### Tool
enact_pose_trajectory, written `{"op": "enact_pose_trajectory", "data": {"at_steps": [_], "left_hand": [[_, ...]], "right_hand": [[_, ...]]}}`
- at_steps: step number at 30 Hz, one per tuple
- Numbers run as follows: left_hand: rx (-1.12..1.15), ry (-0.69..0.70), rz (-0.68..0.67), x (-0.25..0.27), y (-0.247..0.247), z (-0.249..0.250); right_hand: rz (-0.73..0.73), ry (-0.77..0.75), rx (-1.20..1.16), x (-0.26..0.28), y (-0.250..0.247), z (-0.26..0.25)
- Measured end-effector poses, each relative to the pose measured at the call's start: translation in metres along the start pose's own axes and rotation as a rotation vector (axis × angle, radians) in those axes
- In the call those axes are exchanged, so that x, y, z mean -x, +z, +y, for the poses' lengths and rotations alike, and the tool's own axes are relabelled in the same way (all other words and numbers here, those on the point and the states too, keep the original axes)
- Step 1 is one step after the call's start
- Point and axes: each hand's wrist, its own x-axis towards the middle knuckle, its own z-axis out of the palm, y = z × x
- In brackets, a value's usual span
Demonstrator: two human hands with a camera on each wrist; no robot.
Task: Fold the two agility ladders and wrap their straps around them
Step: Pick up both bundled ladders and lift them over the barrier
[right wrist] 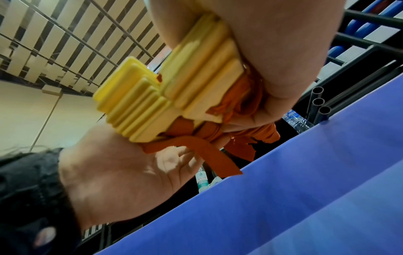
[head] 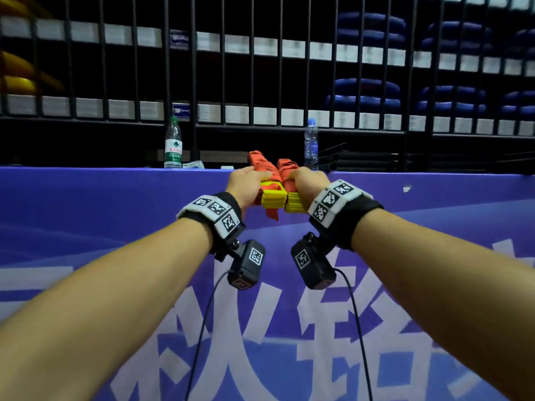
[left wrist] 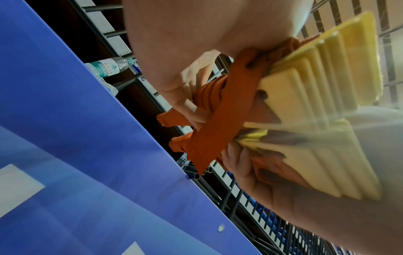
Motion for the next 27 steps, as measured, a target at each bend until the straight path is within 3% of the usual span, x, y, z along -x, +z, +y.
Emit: {"op": "enact_pose_trajectory", "data": {"at_steps": [3, 10, 16, 27], "left_hand": [[-0.079, -0.014, -0.020, -0.045, 0.007, -0.020], [0.012, -0.067, 0.079, -0.134, 0.032, -0.047], [0.074, -0.127, -0.046, -0.204, 0.035, -0.067], [0.162, -0.170, -0.042, -0.279, 0.042, -0.099]], "right_hand": [[-0.008, 0.006, 0.003, -0.049, 0.007, 0.010], [-0.096, -0.031, -0.020, -0.149, 0.020, 0.014], [-0.208, -0.029, -0.071, -0.235, 0.040, 0.019], [-0.175, 0.073, -0.252, -0.325, 0.066, 0.023]]}}
